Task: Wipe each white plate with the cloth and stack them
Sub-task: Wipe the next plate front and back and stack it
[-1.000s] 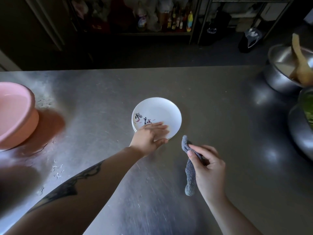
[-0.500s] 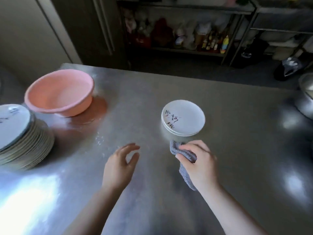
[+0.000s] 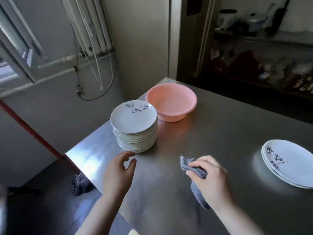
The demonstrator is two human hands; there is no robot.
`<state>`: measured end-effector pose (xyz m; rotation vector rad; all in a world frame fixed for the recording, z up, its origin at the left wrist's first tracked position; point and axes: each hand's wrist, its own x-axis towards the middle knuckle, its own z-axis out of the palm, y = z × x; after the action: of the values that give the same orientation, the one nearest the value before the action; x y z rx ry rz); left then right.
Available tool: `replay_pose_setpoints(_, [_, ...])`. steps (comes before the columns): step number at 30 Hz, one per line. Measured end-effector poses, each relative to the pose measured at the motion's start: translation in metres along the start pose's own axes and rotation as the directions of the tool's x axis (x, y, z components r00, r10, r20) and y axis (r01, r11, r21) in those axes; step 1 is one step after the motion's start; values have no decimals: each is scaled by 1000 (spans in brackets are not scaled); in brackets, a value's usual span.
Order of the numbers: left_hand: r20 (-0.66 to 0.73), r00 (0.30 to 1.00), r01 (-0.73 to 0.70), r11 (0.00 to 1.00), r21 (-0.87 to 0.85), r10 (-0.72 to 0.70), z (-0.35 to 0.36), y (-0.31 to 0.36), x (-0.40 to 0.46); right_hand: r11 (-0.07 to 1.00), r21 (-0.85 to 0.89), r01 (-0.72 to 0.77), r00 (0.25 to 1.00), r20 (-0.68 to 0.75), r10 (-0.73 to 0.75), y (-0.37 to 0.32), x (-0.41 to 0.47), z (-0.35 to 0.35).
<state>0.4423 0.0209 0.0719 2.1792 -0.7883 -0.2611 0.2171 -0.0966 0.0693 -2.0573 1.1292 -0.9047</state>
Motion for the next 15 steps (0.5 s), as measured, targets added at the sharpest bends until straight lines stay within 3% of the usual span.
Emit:
replay_pose_setpoints(4, [-76,997,-16,999,-49,12,-28,-18,76,1000,-9,2,996,-92,-3,-32,32,53])
replay_pose_setpoints(15, [71,997,-9,994,107,2,-47,-32,193,991,-114,-73,966,-257,41,-90,71,117])
